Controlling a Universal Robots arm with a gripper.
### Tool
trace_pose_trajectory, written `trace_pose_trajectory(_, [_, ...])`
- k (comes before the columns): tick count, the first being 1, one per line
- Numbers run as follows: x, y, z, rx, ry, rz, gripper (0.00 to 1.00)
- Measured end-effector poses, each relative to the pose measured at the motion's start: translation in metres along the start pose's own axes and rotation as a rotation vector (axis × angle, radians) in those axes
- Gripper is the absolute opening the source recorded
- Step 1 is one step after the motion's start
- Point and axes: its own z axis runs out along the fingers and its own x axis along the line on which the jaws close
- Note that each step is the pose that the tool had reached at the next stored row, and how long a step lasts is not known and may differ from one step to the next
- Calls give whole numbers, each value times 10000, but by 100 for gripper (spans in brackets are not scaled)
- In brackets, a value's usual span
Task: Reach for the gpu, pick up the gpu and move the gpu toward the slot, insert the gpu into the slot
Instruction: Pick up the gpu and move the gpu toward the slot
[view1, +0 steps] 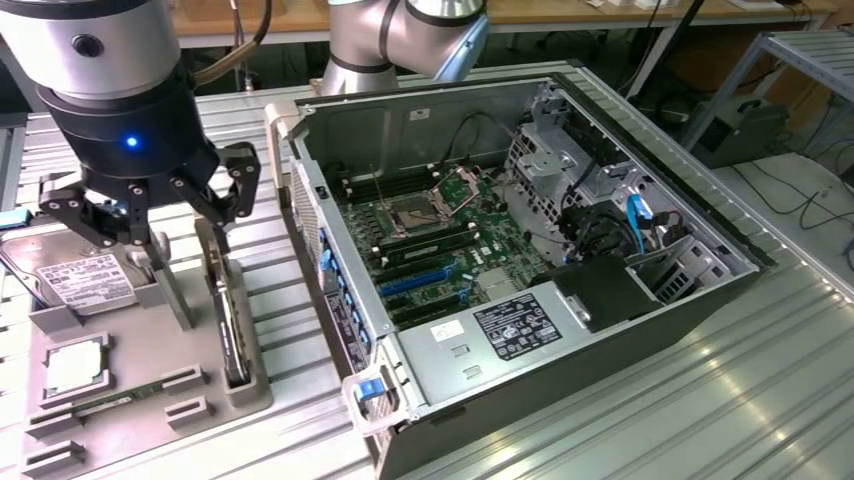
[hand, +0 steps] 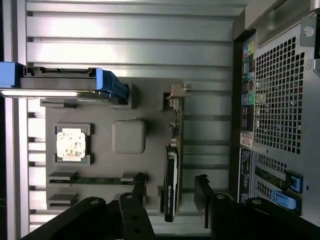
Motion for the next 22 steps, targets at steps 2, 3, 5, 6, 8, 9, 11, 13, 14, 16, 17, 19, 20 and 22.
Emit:
trace_pose_trajectory(2, [1, -2, 19, 1, 2, 1, 55])
trace_pose_trajectory(3, [1, -3, 30, 1, 2, 0, 62])
trace_pose_trajectory(5, [1, -4, 54, 2, 2, 0, 62])
trace_pose_trajectory(6, [1, -5, 67, 2, 2, 0, 62])
trace_pose_trajectory(8, [2, -6, 92, 1, 1, 7, 62])
trace_pose_trajectory(9, [2, -7, 102, 3, 1, 40, 62])
trace_pose_trajectory(11, [2, -7, 123, 3, -1, 118, 62])
trace_pose_trajectory(13, [2, -7, 145, 3, -2, 144, 62])
trace_pose_trajectory(14, [3, -8, 158, 4, -2, 145, 62])
trace_pose_trajectory(16, [3, -8, 187, 5, -1, 129, 62])
trace_pose_trajectory(17, [2, -8, 201, 3, 1, 60, 62])
trace_pose_trajectory(19, [-3, -9, 226, 0, 5, -122, 62])
trace_pose_trajectory(20, [-4, -9, 238, -1, 5, -174, 62])
trace_pose_trajectory(22, [-4, -10, 258, -2, 5, -177, 62])
